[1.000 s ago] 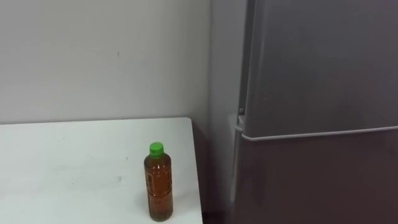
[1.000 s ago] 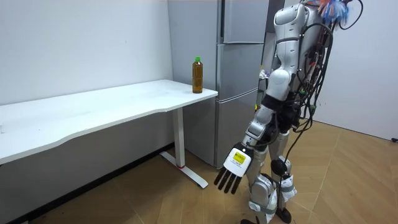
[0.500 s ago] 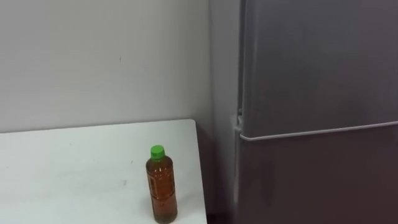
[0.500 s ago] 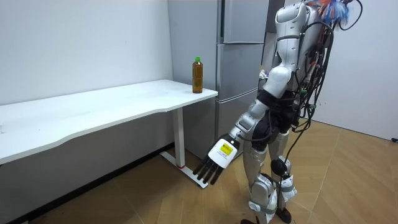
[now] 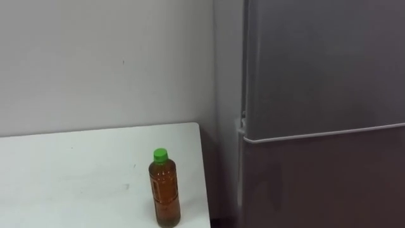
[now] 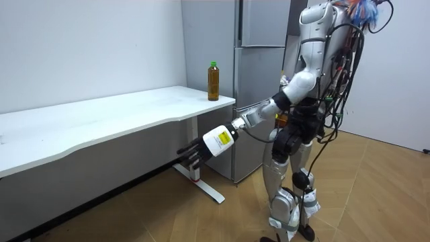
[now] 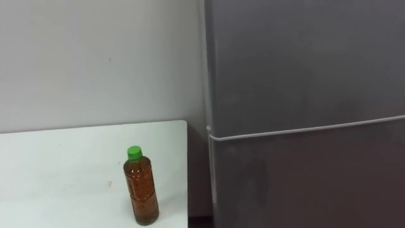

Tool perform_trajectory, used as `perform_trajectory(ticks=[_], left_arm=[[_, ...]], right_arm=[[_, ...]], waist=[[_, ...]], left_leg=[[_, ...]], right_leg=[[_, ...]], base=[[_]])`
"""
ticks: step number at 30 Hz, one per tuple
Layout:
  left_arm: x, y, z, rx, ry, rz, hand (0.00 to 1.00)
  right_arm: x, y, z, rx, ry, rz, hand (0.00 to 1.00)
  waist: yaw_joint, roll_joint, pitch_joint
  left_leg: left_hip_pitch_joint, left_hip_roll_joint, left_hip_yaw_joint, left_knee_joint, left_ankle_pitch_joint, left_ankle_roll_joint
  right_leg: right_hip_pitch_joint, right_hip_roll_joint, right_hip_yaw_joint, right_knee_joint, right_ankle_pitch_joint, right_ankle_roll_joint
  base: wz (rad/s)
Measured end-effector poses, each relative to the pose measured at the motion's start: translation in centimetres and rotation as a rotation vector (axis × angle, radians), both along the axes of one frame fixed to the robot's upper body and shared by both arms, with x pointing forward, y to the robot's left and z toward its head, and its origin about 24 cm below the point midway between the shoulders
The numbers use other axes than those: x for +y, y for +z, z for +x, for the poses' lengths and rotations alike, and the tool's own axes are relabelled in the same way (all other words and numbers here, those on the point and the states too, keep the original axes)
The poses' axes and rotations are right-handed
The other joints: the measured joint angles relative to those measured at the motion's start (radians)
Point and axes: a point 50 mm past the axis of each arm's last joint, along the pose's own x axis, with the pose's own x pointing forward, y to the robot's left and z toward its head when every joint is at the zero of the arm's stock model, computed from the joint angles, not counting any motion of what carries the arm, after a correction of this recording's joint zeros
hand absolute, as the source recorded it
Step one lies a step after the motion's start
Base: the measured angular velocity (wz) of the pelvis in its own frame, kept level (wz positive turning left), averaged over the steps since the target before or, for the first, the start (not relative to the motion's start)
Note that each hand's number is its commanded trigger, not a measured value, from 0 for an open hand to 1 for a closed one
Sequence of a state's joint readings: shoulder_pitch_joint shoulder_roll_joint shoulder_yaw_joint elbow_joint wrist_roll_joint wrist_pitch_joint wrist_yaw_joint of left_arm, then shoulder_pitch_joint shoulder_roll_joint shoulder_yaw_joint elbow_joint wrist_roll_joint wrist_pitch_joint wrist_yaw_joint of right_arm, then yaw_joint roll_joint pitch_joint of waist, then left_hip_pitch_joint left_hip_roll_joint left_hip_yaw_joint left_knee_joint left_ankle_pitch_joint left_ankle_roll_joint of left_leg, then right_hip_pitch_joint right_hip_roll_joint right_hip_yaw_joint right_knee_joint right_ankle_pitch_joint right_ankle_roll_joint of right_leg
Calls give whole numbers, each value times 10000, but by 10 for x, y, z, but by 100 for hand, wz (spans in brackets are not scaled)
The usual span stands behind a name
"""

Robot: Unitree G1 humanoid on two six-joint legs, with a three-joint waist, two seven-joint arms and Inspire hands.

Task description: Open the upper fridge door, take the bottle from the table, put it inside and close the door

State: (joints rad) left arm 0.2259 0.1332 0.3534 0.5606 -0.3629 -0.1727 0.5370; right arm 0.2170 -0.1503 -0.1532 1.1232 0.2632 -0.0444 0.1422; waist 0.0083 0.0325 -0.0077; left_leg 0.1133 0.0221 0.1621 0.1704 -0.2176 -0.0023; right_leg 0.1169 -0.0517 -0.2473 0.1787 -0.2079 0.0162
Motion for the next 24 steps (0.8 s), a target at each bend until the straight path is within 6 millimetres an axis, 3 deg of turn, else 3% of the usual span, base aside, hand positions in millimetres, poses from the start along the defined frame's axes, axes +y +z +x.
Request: perform_trajectory(ticks=[4,8,9,16,24], left_arm=[[3,22,21,-1212,133,501,0],[12,63,41,-3308,504,1181,0],[15,73,45,-3684,510,1474,0],[16,125,60,-5614,322,2697,0],[4,180,77,-7750,-443,3878,0]], right_arm=[[0,0,-1,-108,-110,20,0],[1,0,-2,-159,-169,20,0],[2,0,-4,-129,-249,43,0],[4,-1,-8,-26,-538,-17,0],[6,-1,-4,-78,-455,-84,0]], waist=[[100,21,-30],[141,4,-30],[138,-36,2],[98,33,4],[-73,96,110]], left_leg=[[21,-5,-8,2,0,0],[23,-7,-39,12,0,0],[23,-6,-40,11,0,0],[-31,-14,-96,2,0,0],[-96,-27,-121,69,0,0]], right_leg=[[12,-3,5,20,-5,-3],[47,-11,-34,-10,-6,-2],[64,-7,-37,-35,-6,-2],[50,-4,-50,-82,-4,-2],[31,-3,-38,-116,-4,0]], base=[[0],[0],[0],[1],[0]])
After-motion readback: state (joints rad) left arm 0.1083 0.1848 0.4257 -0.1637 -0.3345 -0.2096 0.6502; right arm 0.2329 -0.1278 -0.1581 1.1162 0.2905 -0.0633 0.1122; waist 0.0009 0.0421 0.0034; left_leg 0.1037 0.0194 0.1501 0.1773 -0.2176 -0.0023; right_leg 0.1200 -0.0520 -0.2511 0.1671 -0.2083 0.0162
